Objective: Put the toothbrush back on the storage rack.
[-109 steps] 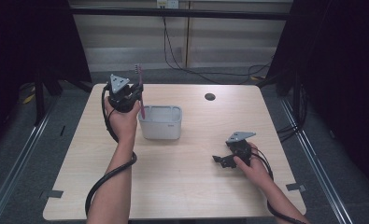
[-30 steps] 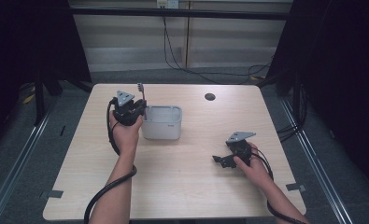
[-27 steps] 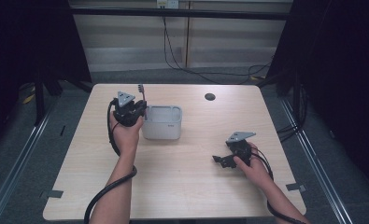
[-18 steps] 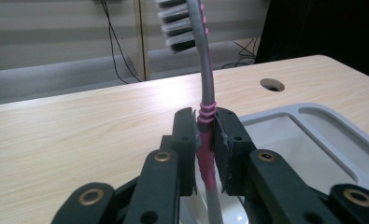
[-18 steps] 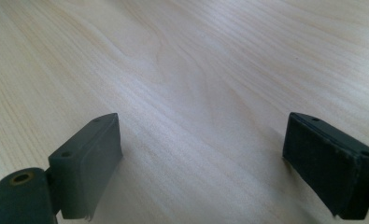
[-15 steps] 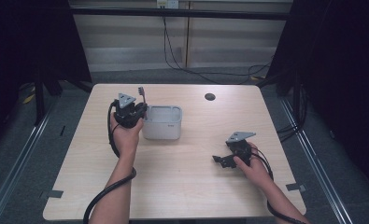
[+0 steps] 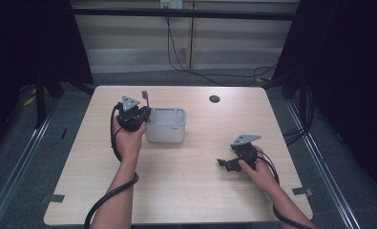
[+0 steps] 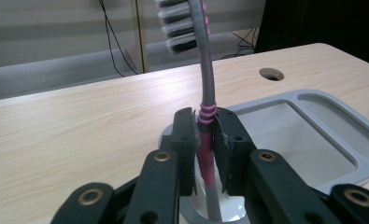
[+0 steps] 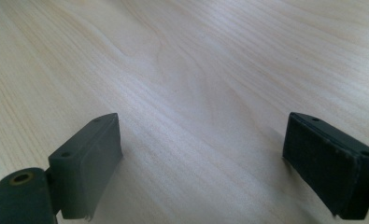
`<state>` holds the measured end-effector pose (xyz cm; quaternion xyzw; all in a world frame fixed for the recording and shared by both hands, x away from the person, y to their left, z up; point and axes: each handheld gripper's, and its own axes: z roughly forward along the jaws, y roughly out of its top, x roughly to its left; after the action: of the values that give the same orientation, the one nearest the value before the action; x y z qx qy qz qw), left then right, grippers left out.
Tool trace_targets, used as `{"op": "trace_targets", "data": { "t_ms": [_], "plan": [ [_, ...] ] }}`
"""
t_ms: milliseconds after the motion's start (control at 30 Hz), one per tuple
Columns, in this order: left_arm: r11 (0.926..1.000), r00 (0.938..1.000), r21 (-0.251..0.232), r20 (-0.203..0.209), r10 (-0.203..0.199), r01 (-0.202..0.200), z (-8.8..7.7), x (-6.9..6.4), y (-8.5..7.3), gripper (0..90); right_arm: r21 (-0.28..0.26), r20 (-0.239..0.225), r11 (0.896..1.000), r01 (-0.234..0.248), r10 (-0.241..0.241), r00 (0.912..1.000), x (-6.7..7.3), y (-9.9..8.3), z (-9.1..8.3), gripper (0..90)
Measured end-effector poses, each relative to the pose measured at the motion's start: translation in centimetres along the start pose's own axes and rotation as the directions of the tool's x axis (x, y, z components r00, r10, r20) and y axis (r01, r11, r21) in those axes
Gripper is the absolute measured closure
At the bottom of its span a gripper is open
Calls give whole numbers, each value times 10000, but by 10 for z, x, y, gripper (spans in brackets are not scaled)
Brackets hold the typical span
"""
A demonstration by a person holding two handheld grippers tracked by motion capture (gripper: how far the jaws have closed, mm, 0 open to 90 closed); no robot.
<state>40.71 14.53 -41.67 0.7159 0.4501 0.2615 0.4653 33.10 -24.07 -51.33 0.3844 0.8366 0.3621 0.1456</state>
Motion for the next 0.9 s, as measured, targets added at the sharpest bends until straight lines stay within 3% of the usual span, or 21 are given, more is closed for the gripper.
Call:
{"op": "trace_targets", "data": {
  "t_ms": [900],
  "plan": [
    [9980, 9997, 585, 109, 232, -238, 4, -1, -6, 781, -4, 0, 10000, 15, -15, 10000, 0, 0, 0, 110]
  ]
}}
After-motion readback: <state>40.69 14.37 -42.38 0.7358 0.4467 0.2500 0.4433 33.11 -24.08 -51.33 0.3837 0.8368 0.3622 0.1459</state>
